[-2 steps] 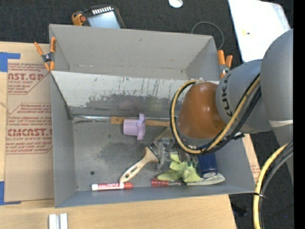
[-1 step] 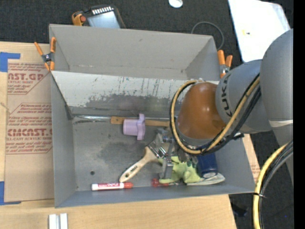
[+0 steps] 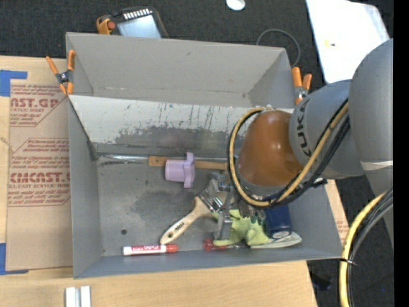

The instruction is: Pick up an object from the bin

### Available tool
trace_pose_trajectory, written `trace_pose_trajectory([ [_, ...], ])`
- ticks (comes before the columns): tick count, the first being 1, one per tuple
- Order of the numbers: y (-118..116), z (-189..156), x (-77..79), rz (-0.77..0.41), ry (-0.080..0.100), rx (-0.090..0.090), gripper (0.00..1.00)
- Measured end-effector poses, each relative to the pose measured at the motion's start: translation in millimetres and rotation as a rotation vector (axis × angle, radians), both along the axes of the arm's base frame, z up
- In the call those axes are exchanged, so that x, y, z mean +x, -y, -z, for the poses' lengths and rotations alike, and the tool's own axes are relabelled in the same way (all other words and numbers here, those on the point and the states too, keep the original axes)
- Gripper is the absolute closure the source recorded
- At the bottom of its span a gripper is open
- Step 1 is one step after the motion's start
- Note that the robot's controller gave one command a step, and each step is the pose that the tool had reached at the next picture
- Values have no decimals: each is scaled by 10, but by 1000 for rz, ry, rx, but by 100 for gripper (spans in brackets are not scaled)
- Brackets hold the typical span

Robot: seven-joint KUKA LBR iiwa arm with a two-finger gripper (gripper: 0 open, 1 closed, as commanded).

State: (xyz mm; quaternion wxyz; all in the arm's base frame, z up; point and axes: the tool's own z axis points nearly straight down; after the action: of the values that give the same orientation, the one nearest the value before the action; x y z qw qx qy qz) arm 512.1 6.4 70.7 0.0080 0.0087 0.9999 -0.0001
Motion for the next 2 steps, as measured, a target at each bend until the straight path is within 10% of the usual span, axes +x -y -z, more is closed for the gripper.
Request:
trace_pose_trajectory([
  [2, 459, -997, 339, 2, -7, 1, 0],
])
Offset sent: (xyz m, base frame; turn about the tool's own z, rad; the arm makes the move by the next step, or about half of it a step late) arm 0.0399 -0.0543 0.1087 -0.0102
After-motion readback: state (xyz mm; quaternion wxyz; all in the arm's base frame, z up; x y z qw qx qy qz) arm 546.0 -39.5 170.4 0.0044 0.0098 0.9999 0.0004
